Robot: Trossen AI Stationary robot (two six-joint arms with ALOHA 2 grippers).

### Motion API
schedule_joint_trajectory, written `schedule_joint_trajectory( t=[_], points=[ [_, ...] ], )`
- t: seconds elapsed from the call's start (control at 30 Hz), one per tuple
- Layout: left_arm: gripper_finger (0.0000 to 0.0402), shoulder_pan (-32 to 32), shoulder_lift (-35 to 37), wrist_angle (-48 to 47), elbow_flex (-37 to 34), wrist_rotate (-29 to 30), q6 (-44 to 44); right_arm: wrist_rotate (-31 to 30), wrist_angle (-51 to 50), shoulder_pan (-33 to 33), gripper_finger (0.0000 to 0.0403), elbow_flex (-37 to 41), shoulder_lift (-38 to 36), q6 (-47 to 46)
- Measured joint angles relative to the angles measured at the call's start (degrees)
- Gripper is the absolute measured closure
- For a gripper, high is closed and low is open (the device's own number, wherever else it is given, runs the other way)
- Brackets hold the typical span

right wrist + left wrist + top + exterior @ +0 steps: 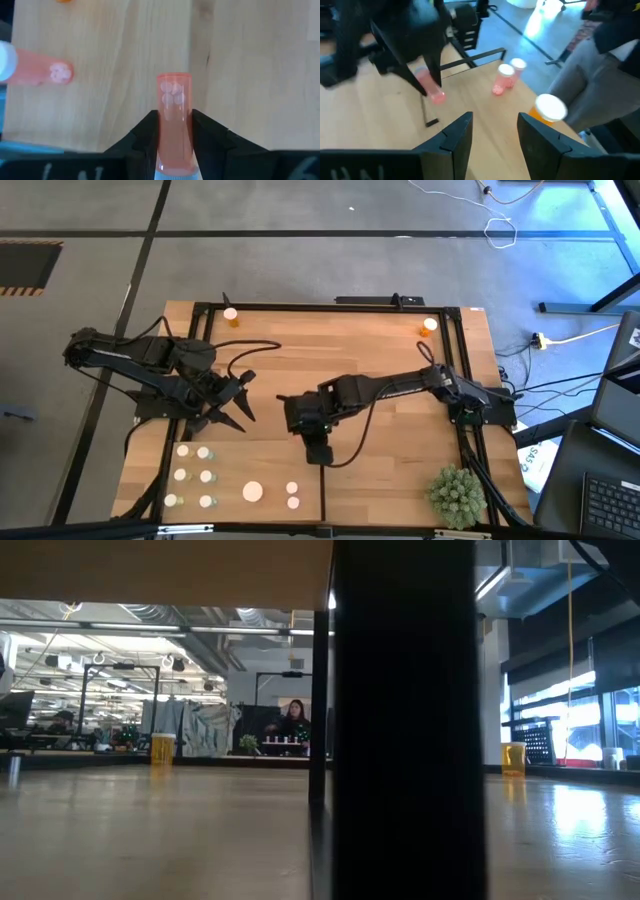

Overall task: Pick and place medicine bottles onto shelf by color
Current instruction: Put the pink pill bottle on the shelf aligned with the other pink pill bottle

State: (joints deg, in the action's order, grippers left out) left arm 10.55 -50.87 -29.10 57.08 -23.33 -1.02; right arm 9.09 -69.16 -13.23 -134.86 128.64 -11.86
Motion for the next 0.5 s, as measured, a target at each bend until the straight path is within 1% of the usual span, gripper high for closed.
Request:
schedule_joint_trajectory(
  t=[0.13,0.27,0.37,0.5],
  points=[
    [0.0253,0.0,-0.2,0.0,0.0,5.2,-0.8,-1.3,-1.8,1.0,0.0299,-0.1,-2.0,-1.1],
    [0.0253,0.0,-2.3,0.1,0.0,11.5,-1.9,-2.1,-1.9,1.9,0.0299,-0.1,-3.2,0.2],
    [0.0253,0.0,-4.2,1.2,0.0,12.6,-1.9,-1.9,-4.3,2.7,0.0299,-0.1,-3.5,0.3],
    [0.0253,0.0,-6.0,2.7,0.0,12.7,-1.9,-1.9,-11.0,4.0,0.0299,-0.1,-3.7,0.1]
  ],
)
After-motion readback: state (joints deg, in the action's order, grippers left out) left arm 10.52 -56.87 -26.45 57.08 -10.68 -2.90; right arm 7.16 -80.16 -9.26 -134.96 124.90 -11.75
